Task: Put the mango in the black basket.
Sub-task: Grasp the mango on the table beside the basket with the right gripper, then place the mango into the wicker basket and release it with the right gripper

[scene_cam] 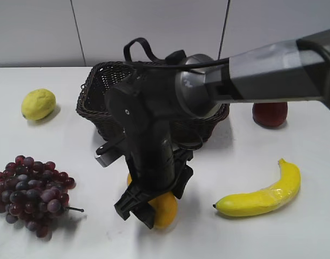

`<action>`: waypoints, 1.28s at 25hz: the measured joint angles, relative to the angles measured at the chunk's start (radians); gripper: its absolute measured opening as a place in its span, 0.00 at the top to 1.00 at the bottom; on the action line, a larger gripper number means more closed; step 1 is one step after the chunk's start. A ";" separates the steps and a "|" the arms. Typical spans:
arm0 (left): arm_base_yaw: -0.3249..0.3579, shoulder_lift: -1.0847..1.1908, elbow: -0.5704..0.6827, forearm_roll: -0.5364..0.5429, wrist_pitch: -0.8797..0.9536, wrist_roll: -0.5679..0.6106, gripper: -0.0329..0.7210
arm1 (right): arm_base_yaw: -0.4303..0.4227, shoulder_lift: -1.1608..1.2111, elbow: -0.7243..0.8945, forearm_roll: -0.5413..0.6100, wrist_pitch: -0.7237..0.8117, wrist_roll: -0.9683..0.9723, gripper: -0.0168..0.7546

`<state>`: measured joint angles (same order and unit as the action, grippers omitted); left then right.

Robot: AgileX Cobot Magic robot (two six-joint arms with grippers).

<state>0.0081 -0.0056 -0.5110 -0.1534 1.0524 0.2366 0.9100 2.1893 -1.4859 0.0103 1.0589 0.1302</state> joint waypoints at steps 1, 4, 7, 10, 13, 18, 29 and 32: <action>0.000 0.000 0.000 0.000 0.000 0.000 0.31 | 0.000 0.003 0.000 -0.001 0.000 0.000 0.21; 0.000 0.000 0.000 0.000 0.000 0.000 0.31 | 0.000 0.004 0.000 -0.010 0.000 0.000 0.22; 0.000 0.000 0.000 0.000 0.000 0.000 0.31 | 0.000 0.004 0.000 -0.010 0.004 0.000 0.29; 0.000 0.000 0.000 0.000 0.000 0.000 0.31 | 0.000 -0.002 0.000 -0.010 0.008 0.001 0.29; 0.000 0.000 0.000 0.000 0.000 0.000 0.31 | 0.000 -0.036 0.000 -0.017 0.008 0.001 0.29; 0.000 0.000 0.000 0.000 0.000 0.000 0.31 | 0.000 -0.145 -0.005 -0.024 0.005 0.002 0.29; 0.000 0.000 0.000 0.000 0.000 0.000 0.31 | -0.005 -0.253 -0.289 -0.302 -0.036 0.058 0.29; 0.000 0.000 0.000 0.000 0.000 0.000 0.31 | -0.028 -0.254 -0.337 -0.354 -0.091 0.092 0.29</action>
<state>0.0081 -0.0056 -0.5110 -0.1534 1.0524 0.2366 0.8823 1.9350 -1.8224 -0.3441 0.9678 0.2217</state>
